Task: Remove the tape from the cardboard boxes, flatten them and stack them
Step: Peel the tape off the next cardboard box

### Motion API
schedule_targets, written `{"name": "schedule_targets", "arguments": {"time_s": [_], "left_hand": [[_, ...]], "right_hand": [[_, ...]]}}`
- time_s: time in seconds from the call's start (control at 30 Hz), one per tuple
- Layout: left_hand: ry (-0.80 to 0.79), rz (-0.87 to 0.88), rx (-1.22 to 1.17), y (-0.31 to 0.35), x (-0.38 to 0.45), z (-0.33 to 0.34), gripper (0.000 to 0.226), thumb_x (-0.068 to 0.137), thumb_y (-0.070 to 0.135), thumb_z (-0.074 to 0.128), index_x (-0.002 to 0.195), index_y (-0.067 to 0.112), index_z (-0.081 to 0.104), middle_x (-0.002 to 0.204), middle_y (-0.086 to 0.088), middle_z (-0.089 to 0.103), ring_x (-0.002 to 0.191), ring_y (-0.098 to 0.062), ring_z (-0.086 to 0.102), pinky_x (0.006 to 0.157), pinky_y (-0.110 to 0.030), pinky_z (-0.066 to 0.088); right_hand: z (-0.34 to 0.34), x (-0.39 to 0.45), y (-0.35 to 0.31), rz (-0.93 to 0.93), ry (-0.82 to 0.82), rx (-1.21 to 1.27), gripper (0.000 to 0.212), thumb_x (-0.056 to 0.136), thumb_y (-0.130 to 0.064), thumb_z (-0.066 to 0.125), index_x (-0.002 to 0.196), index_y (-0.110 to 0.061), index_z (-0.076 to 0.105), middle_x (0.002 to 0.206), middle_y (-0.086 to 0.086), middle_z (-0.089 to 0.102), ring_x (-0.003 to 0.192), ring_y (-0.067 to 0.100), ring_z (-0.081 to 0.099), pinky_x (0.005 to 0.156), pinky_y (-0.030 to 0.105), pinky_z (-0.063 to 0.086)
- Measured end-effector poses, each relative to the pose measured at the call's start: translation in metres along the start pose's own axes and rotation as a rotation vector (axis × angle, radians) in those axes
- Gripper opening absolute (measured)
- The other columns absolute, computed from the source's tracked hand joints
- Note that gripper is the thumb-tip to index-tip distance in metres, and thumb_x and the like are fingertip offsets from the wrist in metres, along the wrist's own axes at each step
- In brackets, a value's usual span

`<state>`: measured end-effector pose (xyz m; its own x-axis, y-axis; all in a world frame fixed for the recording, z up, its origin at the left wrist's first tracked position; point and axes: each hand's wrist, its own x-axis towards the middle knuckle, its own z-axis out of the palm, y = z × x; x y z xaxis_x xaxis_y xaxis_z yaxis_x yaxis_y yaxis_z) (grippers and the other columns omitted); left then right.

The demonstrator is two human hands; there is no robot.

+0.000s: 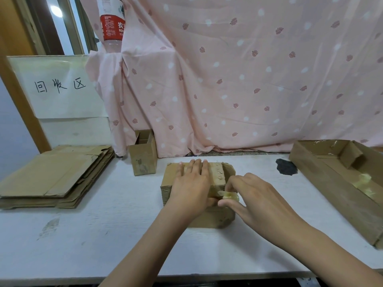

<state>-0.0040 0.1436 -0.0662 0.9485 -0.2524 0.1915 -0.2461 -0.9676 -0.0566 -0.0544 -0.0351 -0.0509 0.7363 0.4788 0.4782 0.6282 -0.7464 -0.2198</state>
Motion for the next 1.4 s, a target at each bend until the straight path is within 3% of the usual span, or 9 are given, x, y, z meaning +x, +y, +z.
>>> {"name": "schedule_targets", "arguments": {"time_s": [0.17, 0.33, 0.43, 0.5, 0.67, 0.83, 1.07, 1.27, 1.4], "left_hand": [[0.012, -0.010, -0.008, -0.001, 0.002, 0.003, 0.110, 0.086, 0.066, 0.058, 0.156, 0.005, -0.001, 0.165, -0.014, 0.007, 0.153, -0.025, 0.001, 0.123, -0.050, 0.004], [-0.006, -0.005, -0.010, 0.000, 0.002, 0.001, 0.114, 0.083, 0.067, 0.060, 0.156, 0.005, -0.001, 0.165, -0.014, 0.006, 0.153, -0.026, 0.001, 0.123, -0.051, 0.004], [0.004, -0.007, -0.023, -0.001, 0.002, 0.002, 0.111, 0.085, 0.065, 0.060, 0.157, 0.006, 0.000, 0.165, -0.014, 0.007, 0.153, -0.025, 0.002, 0.123, -0.050, 0.003], [0.004, -0.013, -0.025, -0.002, 0.002, 0.003, 0.110, 0.085, 0.065, 0.060, 0.157, 0.006, 0.000, 0.165, -0.014, 0.007, 0.153, -0.025, 0.002, 0.123, -0.050, 0.003], [-0.027, 0.001, -0.015, 0.000, 0.002, -0.002, 0.110, 0.086, 0.062, 0.061, 0.157, 0.006, -0.003, 0.165, -0.015, 0.004, 0.153, -0.026, -0.001, 0.123, -0.050, 0.002], [-0.117, 0.082, -0.039, -0.008, -0.002, -0.007, 0.125, 0.077, 0.053, 0.076, 0.156, 0.007, -0.009, 0.165, -0.014, -0.005, 0.153, -0.025, -0.007, 0.123, -0.051, -0.001], [-0.102, 0.069, 0.000, -0.006, -0.003, -0.010, 0.122, 0.078, 0.032, 0.083, 0.157, 0.007, -0.007, 0.165, -0.018, -0.004, 0.153, -0.029, -0.002, 0.124, -0.047, 0.004], [-0.034, 0.040, 0.006, -0.003, -0.005, -0.003, 0.118, 0.080, 0.040, 0.079, 0.157, 0.009, -0.004, 0.165, -0.015, -0.001, 0.153, -0.026, 0.003, 0.124, -0.043, 0.007], [0.000, 0.033, 0.017, -0.003, -0.003, -0.001, 0.117, 0.081, 0.044, 0.077, 0.158, 0.012, -0.004, 0.166, -0.013, 0.000, 0.153, -0.024, 0.003, 0.124, -0.042, 0.008]], "right_hand": [[0.005, -0.005, 0.002, 0.042, -0.044, 0.163, 0.026, 0.097, -0.033, 0.062, 0.112, -0.030, 0.041, 0.091, -0.026, 0.041, 0.087, -0.012, 0.044, 0.072, 0.009, 0.035], [0.007, -0.008, 0.005, 0.123, -0.022, 0.281, 0.090, 0.091, -0.021, 0.070, 0.152, -0.050, 0.009, 0.096, -0.022, 0.051, 0.088, -0.001, 0.056, 0.075, 0.008, 0.039], [0.007, -0.005, 0.007, 0.069, 0.033, 0.243, 0.026, 0.094, -0.027, 0.068, 0.119, -0.032, 0.063, 0.099, -0.022, 0.054, 0.090, 0.000, 0.057, 0.076, 0.016, 0.043], [0.006, -0.004, 0.007, 0.094, 0.011, 0.273, 0.008, 0.095, -0.032, 0.064, 0.099, -0.027, 0.068, 0.108, -0.021, 0.052, 0.093, 0.002, 0.058, 0.079, 0.014, 0.043], [0.001, -0.002, 0.006, 0.232, -0.148, 0.372, 0.043, 0.076, -0.069, 0.059, 0.103, -0.035, 0.062, 0.128, -0.026, 0.028, 0.086, 0.009, 0.062, 0.083, 0.016, 0.046], [0.001, -0.003, 0.011, 0.136, -0.091, 0.317, 0.023, 0.088, -0.023, 0.074, 0.100, -0.035, 0.060, 0.114, -0.020, 0.056, 0.095, 0.011, 0.058, 0.081, 0.033, 0.053], [0.003, -0.004, 0.002, -0.025, 0.046, -0.117, 0.027, 0.080, -0.027, 0.079, 0.093, -0.032, 0.056, 0.084, -0.025, 0.049, 0.075, 0.006, 0.033, 0.060, 0.016, 0.028], [0.008, -0.006, 0.003, -0.008, 0.050, 0.093, 0.025, 0.086, -0.024, 0.075, 0.093, -0.030, 0.052, 0.089, -0.022, 0.048, 0.078, 0.003, 0.046, 0.065, 0.018, 0.036], [0.008, -0.008, 0.001, 0.014, 0.027, 0.202, 0.046, 0.083, -0.019, 0.078, 0.123, -0.033, 0.059, 0.097, -0.026, 0.053, 0.079, -0.010, 0.051, 0.072, 0.005, 0.037]]}}
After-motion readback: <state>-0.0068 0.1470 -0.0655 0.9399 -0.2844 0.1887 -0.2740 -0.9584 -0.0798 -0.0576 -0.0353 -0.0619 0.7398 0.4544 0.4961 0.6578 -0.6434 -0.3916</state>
